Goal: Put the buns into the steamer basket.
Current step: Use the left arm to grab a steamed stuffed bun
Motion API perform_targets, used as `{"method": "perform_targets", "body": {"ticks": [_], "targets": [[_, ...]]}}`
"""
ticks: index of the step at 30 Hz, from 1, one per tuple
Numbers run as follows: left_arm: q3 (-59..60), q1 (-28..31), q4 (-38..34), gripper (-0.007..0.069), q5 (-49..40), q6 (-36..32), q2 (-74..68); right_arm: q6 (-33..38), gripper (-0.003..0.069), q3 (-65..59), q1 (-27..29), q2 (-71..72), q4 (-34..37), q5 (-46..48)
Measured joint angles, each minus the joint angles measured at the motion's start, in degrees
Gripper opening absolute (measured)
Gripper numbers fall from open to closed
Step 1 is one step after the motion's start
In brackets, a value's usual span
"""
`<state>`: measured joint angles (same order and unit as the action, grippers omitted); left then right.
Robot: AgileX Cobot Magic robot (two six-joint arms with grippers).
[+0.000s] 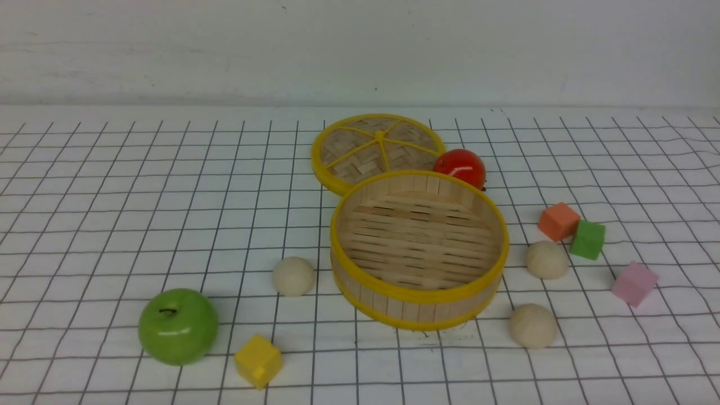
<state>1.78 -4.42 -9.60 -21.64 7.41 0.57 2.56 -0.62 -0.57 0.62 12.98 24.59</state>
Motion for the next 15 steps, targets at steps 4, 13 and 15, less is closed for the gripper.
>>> {"method": "perform_targets", "body": {"ticks": [4, 13, 15], "targets": [[0.00, 0.00, -5.05, 0.0018, 5.18, 3.13, 0.00, 0.00, 0.0239, 0.00, 0.00, 0.00, 0.12, 0.00], [0.00, 0.00, -27.13, 0.0023, 22.47, 15.31, 0.00, 0.00, 0.0239, 0.00, 0.00, 0.00, 0.17, 0.00], [0.00, 0.00, -28.22, 0.0025, 23.40, 14.98, 0.00, 0.00, 0.0239, 0.00, 0.00, 0.00, 0.19, 0.00]]}}
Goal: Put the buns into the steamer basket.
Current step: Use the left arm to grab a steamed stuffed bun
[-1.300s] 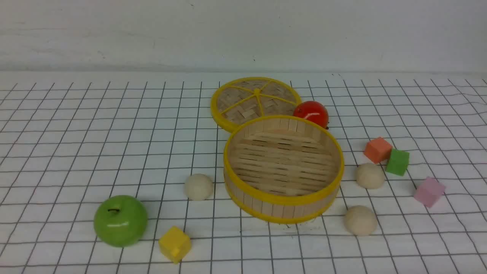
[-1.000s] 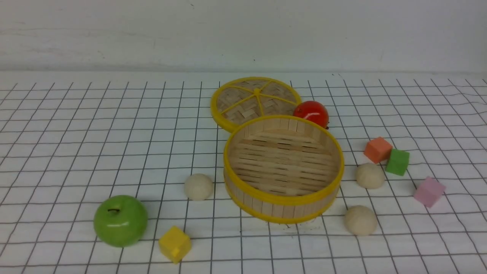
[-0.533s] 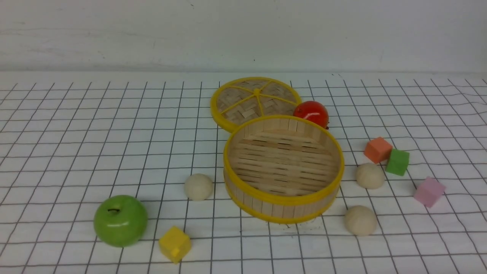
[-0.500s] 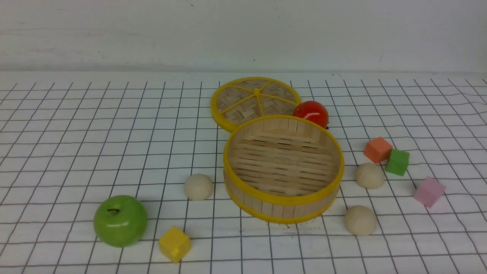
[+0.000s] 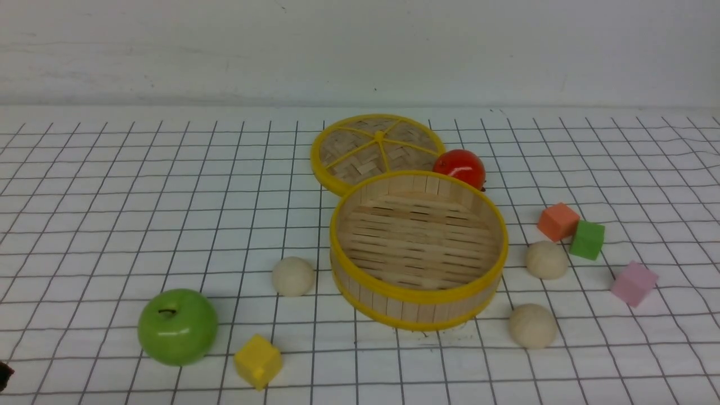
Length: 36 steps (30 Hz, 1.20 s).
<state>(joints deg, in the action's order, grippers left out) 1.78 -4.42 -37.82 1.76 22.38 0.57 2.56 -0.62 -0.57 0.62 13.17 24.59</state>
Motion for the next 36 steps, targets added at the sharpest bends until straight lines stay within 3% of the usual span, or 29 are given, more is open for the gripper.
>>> {"method": "perform_targets", "body": {"ticks": [6, 11, 13, 14, 15, 19, 26, 29, 32, 36], "targets": [[-0.81, 0.00, -0.16, 0.0027, -0.94, -4.03, 0.00, 0.00, 0.0239, 0.00, 0.00, 0.00, 0.00, 0.00], [-10.66, 0.00, 4.45, 0.0028, -11.85, -7.33, -2.59, 0.00, 0.0239, 0.00, 0.00, 0.00, 0.00, 0.00], [-17.54, 0.00, 8.70, 0.0028, -21.16, -8.48, -9.65, 0.00, 0.0239, 0.00, 0.00, 0.00, 0.00, 0.00], [-18.16, 0.00, 9.09, 0.0028, -21.16, -8.61, -10.45, 0.00, 0.0239, 0.00, 0.00, 0.00, 0.00, 0.00], [-22.89, 0.00, 11.76, 0.0028, -27.52, -9.37, -17.35, 0.00, 0.0239, 0.00, 0.00, 0.00, 0.00, 0.00], [-32.57, 0.00, 19.03, 0.0028, -38.76, -13.28, -36.26, 0.00, 0.0239, 0.00, 0.00, 0.00, 0.00, 0.00], [-46.70, -0.61, 20.85, 0.0028, -42.29, -17.83, -65.29, 0.00, 0.0239, 0.00, 0.00, 0.00, 0.00, 0.00], [-54.05, -4.55, 21.15, -0.0003, -43.91, -20.46, -75.02, 0.00, 0.0239, 0.00, 0.00, 0.00, 0.00, 0.00], [-61.49, -12.28, 23.10, -0.0013, -46.97, -21.71, -83.29, 0.00, 0.0239, 0.00, 0.00, 0.00, 0.06, 0.00], [-72.87, -17.86, 26.68, -0.0013, -51.44, -20.31, -93.30, 0.00, 0.0239, 0.00, 0.00, 0.00, 0.01, 0.00]]}}
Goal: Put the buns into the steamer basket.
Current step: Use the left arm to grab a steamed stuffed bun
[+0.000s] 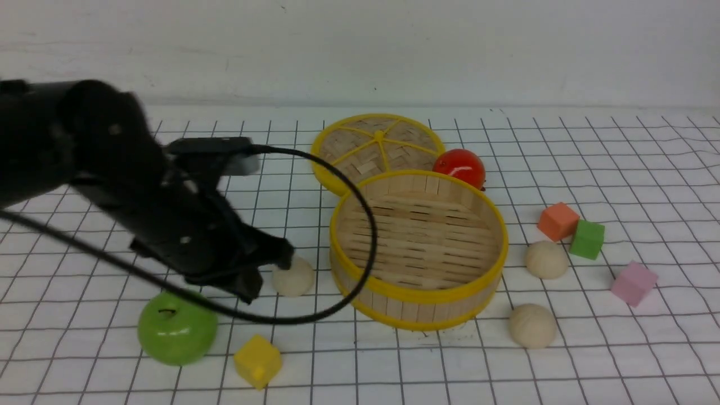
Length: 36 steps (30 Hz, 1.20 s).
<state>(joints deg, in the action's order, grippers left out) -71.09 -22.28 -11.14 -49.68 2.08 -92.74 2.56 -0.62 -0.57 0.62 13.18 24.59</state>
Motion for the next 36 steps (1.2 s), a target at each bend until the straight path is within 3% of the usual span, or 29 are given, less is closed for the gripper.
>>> {"method": "perform_targets", "body": {"ticks": [11, 18, 22, 29, 36], "targets": [[-17.17, -0.33, 2.89, 0.0001, -3.53, 0.33, -17.06, 0.00, 0.0239, 0.00, 0.00, 0.00, 0.00, 0.00], [-21.12, -0.33, 6.23, 0.0223, -2.28, -0.29, -23.13, 0.00, 0.0239, 0.00, 0.00, 0.00, 0.00, 0.00], [-21.32, -0.33, 7.02, 0.0284, -0.04, -0.29, -24.10, 0.00, 0.0239, 0.00, 0.00, 0.00, 0.00, 0.00], [-21.50, -0.33, 7.90, 0.0295, 3.12, -0.31, -26.10, 0.00, 0.0239, 0.00, 0.00, 0.00, 0.00, 0.00], [-21.50, -0.33, 8.90, 0.0236, 4.38, -0.36, -27.44, 0.00, 0.0239, 0.00, 0.00, 0.00, 0.00, 0.00]]}}
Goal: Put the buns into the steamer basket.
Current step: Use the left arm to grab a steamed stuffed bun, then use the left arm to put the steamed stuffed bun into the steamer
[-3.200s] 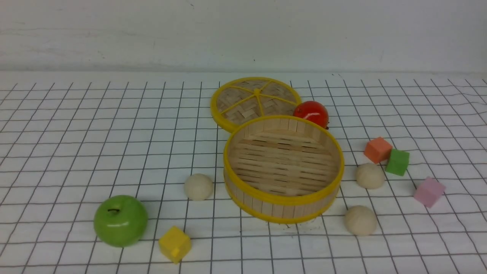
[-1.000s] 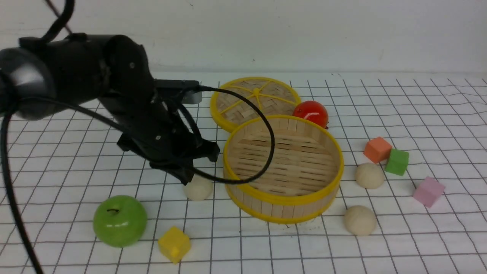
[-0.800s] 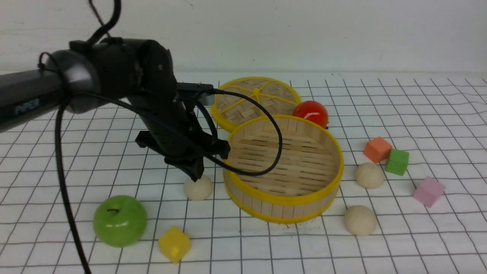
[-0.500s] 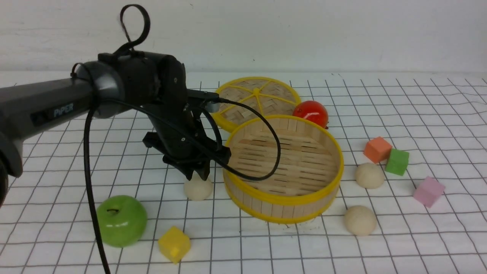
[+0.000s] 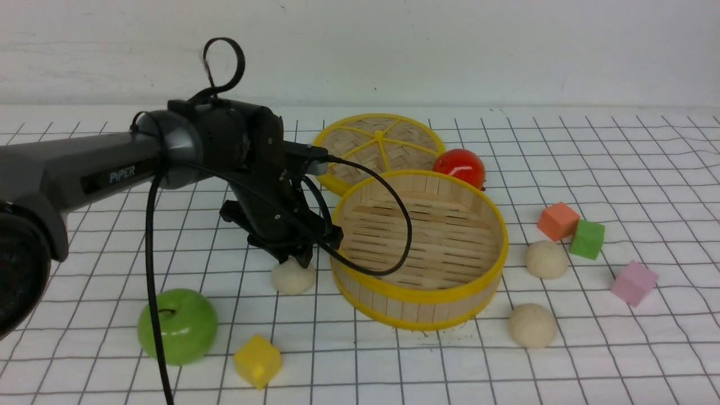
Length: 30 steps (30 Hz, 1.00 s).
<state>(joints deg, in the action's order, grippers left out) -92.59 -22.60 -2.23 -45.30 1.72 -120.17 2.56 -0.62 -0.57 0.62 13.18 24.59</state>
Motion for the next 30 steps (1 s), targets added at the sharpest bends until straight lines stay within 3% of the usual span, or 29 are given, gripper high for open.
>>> {"method": "perform_targets", "body": {"ticks": [9, 17, 22, 27, 30], "targets": [[0.00, 0.00, -0.61, -0.0008, -2.64, 0.00, 1.13, 0.00, 0.0239, 0.00, 0.00, 0.00, 0.06, 0.00], [0.00, -2.31, -1.81, -0.0013, -3.81, -1.72, 10.72, 0.00, 0.0239, 0.00, 0.00, 0.00, 0.06, 0.00], [-0.11, -9.00, -5.08, -0.0013, 8.14, -4.57, 12.25, 0.00, 0.0239, 0.00, 0.00, 0.00, 0.06, 0.00], [-0.11, -10.16, -5.30, 0.0006, 16.00, -4.68, 6.27, 0.00, 0.0239, 0.00, 0.00, 0.00, 0.06, 0.00], [0.01, -10.04, -4.81, 0.0063, 16.49, -4.90, 1.76, 0.00, 0.0239, 0.00, 0.00, 0.00, 0.06, 0.00]]}}
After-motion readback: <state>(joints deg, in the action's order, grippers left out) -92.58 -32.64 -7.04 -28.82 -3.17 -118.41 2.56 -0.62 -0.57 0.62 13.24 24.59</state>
